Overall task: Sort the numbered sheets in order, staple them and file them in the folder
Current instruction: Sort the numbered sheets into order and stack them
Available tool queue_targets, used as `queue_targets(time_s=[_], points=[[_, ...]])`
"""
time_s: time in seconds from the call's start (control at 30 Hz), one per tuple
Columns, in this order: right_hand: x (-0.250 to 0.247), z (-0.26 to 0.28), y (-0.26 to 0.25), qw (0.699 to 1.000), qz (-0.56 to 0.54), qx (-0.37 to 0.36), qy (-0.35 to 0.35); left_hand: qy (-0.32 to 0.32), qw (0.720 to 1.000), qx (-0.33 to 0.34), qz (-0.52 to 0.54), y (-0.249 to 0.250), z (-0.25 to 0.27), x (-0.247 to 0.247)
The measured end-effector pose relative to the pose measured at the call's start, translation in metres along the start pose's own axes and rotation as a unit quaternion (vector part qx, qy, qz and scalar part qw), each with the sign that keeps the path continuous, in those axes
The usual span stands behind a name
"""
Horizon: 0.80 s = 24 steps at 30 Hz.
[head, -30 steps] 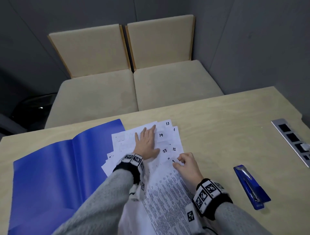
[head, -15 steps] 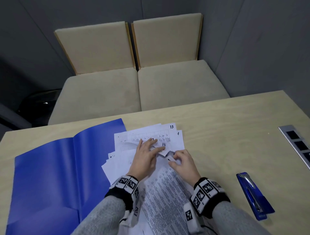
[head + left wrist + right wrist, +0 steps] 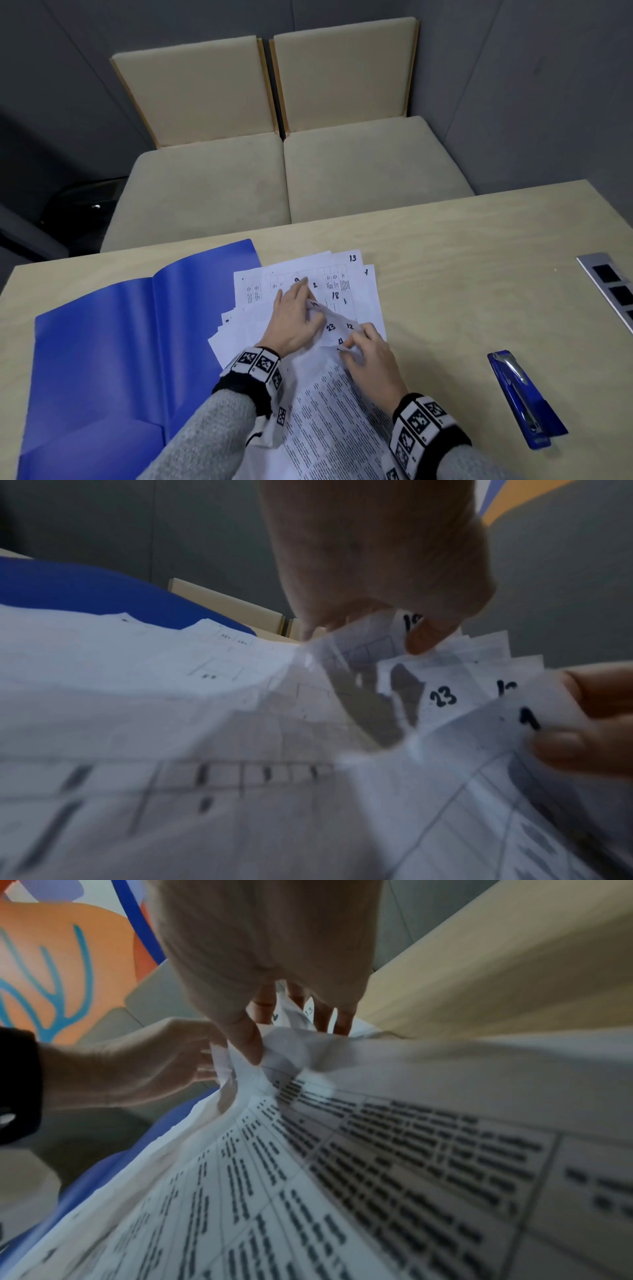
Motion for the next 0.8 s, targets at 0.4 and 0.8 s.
queue_targets(time_s=[0.4,0.8], points=[[0.007,0.001,0.003,1.000,0.021,0.004,-0.013,0.024,0.984,-0.126,0.120,0.004,-0.041,-0.029],[-0.006,-0.003,0.003,0.996,-0.075,0.041,0.000,0.167,0.959,0.130,-0.188,0.030,-0.032,-0.051]])
Point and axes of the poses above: each hand's wrist, its own z-axis away from the middle knuckle, its own x-axis out of the palm, y = z × x, the point moved 4 cm from there along -z, towards the middle knuckle, and after that the axes turned 13 degrees about -x, right-handed, at the moved point
